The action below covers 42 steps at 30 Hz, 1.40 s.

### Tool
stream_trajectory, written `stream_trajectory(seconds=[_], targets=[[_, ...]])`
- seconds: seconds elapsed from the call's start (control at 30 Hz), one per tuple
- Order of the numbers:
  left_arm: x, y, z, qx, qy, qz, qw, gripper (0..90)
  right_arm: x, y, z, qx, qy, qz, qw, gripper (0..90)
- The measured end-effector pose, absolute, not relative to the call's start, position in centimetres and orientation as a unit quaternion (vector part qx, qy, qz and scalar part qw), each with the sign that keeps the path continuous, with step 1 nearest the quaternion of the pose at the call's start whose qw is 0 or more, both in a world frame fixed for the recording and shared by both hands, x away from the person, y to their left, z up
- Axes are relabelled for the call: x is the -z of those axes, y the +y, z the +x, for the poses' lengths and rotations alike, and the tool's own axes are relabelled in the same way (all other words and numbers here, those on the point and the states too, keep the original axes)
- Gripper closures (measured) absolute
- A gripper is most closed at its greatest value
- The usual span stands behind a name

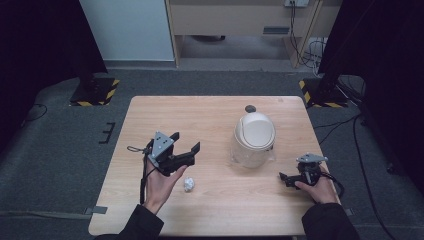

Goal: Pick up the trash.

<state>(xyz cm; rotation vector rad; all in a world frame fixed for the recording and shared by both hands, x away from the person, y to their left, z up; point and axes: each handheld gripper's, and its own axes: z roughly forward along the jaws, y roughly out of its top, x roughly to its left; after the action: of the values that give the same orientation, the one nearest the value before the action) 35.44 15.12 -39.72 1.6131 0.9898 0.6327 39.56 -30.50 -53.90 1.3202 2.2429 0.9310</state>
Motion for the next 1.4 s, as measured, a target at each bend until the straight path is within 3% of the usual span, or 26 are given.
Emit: stream_trajectory(seconds=[0.67, 1.4], targets=[[37.0, 8.2, 37.8, -0.241, 0.378, 0.691, 0.567, 19.0, 53.9, -30.5, 39.6, -0.331, 0.797, 0.469, 0.188, 0.5], [39.5, 3.2, 40.3, -0.211, 0.377, 0.71, 0.556, 18.5, 53.9, -30.5, 39.6, -0.331, 0.797, 0.469, 0.188, 0.5]])
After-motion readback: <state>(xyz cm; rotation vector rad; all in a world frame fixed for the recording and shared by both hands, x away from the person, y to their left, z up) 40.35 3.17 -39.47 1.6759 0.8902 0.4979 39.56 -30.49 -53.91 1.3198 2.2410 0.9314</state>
